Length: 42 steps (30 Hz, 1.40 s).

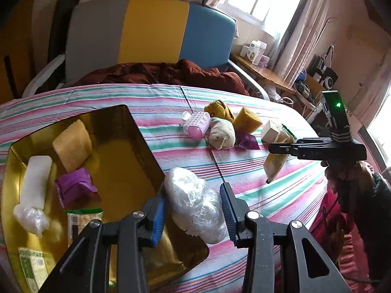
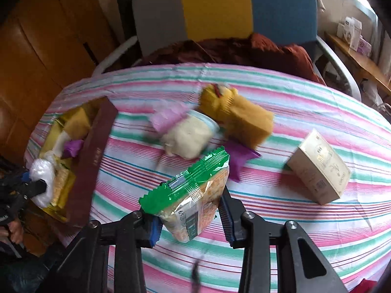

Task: Organize objects
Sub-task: 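Carry the bundle and cracker packet into the gold tray and open both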

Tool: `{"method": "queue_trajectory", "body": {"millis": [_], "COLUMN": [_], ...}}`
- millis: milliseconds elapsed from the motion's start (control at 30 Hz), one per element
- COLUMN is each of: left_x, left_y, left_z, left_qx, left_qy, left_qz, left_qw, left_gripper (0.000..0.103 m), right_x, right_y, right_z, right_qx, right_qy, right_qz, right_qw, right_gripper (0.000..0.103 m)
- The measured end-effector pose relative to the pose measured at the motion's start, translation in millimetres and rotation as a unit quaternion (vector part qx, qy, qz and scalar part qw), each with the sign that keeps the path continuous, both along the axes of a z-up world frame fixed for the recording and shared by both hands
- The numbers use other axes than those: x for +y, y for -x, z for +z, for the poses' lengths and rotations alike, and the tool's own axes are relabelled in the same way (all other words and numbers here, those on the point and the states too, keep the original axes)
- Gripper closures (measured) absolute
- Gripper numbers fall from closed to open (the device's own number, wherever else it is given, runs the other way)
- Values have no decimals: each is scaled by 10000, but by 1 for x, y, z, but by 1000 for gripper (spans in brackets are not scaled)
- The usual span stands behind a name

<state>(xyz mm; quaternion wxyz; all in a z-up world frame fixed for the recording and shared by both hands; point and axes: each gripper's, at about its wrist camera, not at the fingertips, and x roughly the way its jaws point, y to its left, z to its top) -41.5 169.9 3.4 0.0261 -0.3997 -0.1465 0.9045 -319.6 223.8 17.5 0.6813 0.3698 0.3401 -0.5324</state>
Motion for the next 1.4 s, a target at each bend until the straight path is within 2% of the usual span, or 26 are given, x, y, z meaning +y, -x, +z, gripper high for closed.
{"method": "queue_trajectory", "body": {"millis": [233,433,633,733,767,833,867,900,933,1067,1300,1400], "left_x": [-19,-46,-77,-95,-100,-108,-113,-116,-118,-128,-126,-120], "left_y": [-27,-52,-73,-80,-83,-88,-91,-95,-99,-108,-116,-118], "left_z": [6,5,4,5,5,4,4,4,4,-1,-2,2], "left_qx": [113,143,188,219,226,215,211,236,269,234,224,259], "left_qy": [20,-3,-15,-10,7,16,8,17,51,154,443,722], "left_qz": [334,753,1245,1506,1595,1748,1820,1899,1988,2197,2476,2563], "left_qw": [9994,9971,9920,9884,9869,9844,9831,9815,9797,9752,9676,9635], "left_gripper": [61,61,61,61,61,53,41,33,31,30,25,23], "right_x": [4,2,-10,-24,-29,-35,-38,-39,-39,-29,0,13], "right_y": [-63,-123,-189,-219,-227,-241,-244,-246,-248,-250,-256,-261], "right_z": [32,47,44,40,39,39,39,39,40,38,23,19], "right_qx": [-284,-472,-339,-21,45,-19,-49,-117,-203,-292,152,291], "right_qy": [469,619,451,495,569,649,638,638,660,684,940,1161], "right_qz": [558,1145,1597,1513,1502,1532,1508,1480,1467,1463,1354,1286], "right_qw": [9969,9904,9855,9873,9870,9861,9865,9869,9868,9864,9862,9844], "right_gripper": [64,64,64,62,57,35,31,28,28,27,19,17]}}
